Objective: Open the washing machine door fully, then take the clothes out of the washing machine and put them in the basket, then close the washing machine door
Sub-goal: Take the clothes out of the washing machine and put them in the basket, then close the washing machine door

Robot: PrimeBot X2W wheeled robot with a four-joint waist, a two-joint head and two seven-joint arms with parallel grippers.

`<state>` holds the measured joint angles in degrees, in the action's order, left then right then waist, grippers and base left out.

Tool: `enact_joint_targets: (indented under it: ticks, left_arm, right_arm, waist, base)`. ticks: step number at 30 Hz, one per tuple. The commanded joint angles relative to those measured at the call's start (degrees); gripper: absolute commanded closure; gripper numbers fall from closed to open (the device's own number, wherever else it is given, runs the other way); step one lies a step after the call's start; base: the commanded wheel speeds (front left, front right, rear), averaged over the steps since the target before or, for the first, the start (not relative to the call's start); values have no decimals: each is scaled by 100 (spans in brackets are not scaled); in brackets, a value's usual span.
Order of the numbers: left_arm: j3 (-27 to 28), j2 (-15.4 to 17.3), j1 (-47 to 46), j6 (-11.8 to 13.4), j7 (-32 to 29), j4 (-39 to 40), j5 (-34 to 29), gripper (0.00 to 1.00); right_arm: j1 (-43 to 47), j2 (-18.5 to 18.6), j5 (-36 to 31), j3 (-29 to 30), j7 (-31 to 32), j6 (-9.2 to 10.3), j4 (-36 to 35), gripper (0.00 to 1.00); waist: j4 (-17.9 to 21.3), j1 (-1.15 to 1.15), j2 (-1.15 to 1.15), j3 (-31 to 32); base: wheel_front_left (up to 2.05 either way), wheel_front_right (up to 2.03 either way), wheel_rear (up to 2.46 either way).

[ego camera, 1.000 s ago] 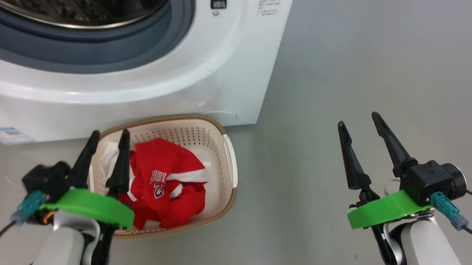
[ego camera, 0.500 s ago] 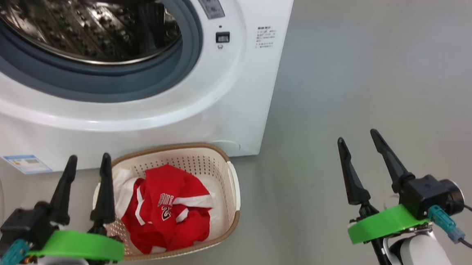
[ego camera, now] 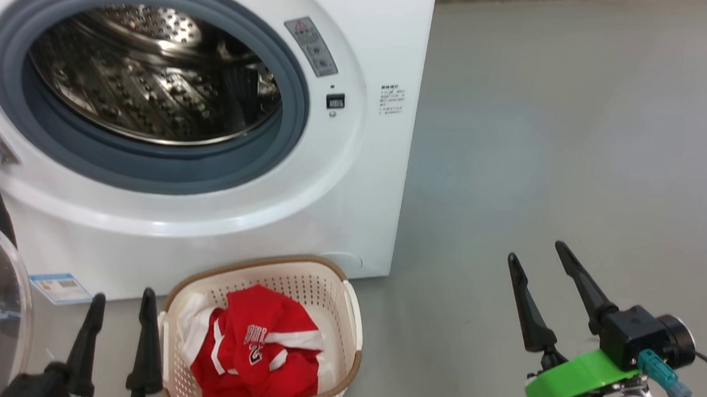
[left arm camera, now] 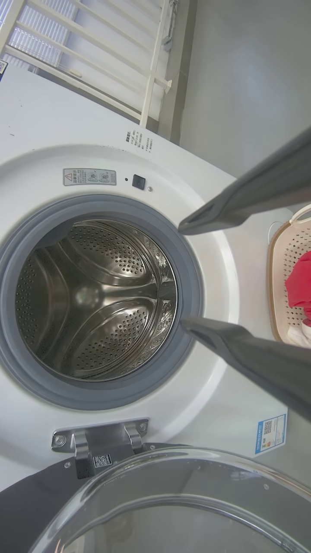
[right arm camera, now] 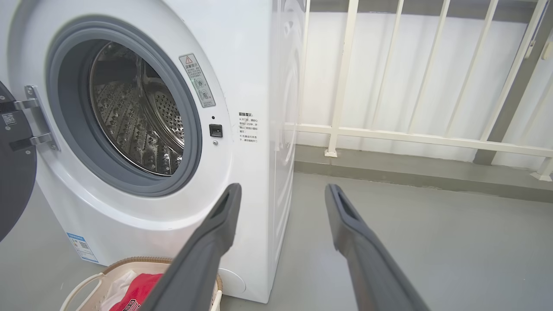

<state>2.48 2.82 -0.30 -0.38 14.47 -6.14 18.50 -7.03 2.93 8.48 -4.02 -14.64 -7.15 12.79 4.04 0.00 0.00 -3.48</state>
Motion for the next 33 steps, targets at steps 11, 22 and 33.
enact_joint_targets:
  ticks: [11,22,33]
  left_arm:
    - [226,166,416,143,33,373,-188,0]
    - [200,229,499,235,-44,433,-215,0]
    - [152,260,506,261,-55,465,-180,0]
  right_arm:
    - [290,-5,-21,21,-36,-34,-271,0]
    - [365,-5,-1,33,-36,-34,-302,0]
    - [351,-5,20,-1,-36,-34,-286,0]
  waist:
    - [36,0,0,443]
    - [28,0,0,457]
    - [31,0,0,442]
  base:
    - [0,0,0]
    - [-7,6,1]
    - [-128,128,0]
